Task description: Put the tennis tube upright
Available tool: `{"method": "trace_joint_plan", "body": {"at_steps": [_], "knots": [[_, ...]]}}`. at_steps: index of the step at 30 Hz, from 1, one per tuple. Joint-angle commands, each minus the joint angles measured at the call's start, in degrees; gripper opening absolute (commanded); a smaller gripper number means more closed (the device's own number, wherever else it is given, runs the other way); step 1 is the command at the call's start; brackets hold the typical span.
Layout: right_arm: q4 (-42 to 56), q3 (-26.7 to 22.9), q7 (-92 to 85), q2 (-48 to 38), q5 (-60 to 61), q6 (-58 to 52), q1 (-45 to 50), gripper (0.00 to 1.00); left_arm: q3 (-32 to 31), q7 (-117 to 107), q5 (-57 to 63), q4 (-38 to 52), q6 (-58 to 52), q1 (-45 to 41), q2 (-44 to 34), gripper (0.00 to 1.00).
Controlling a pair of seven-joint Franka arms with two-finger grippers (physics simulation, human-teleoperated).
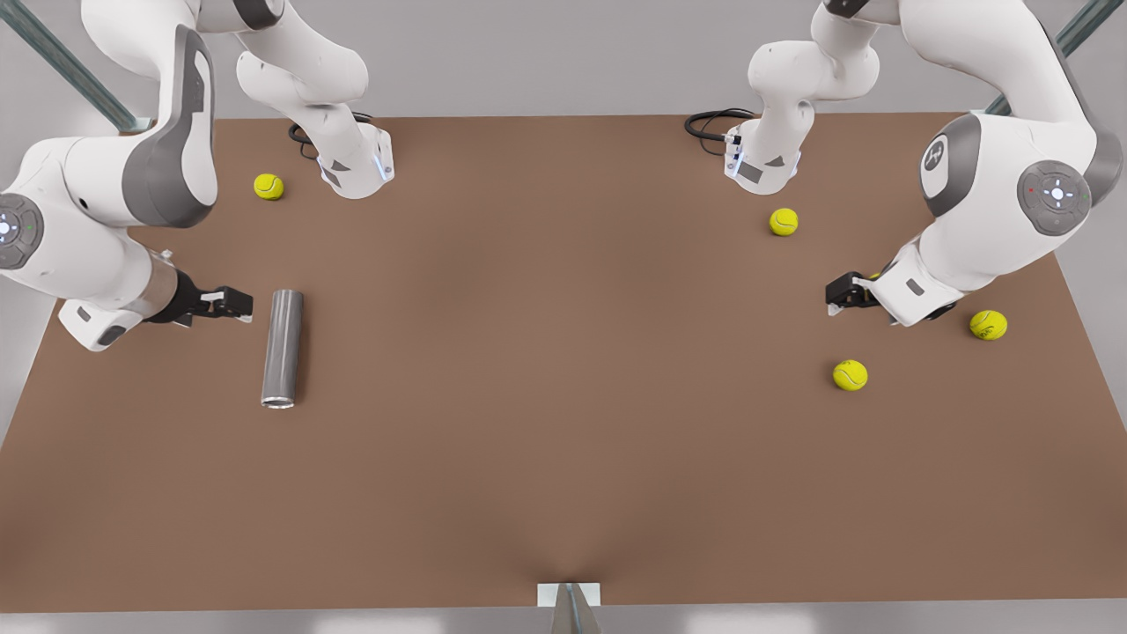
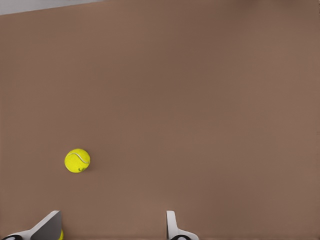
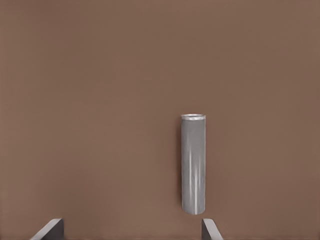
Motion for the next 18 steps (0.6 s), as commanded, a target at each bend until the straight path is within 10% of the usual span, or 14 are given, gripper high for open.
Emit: {"method": "trace_joint_plan", "body": {"at_steps": [1,18], "knots": [[-0.16,0.0,0.09,-0.01,0.0,-0.12,0.0,1.0,0.0,-0.03,-0.06,0.0,0.0,0.04,0.0,1.0],[-40.32,0.09,7.21,0.52,-2.02,33.1,-5.45,1.0,0.0,-0.03,-0.15,-0.26,-0.18,-0.05,0.35,1.0]]}}
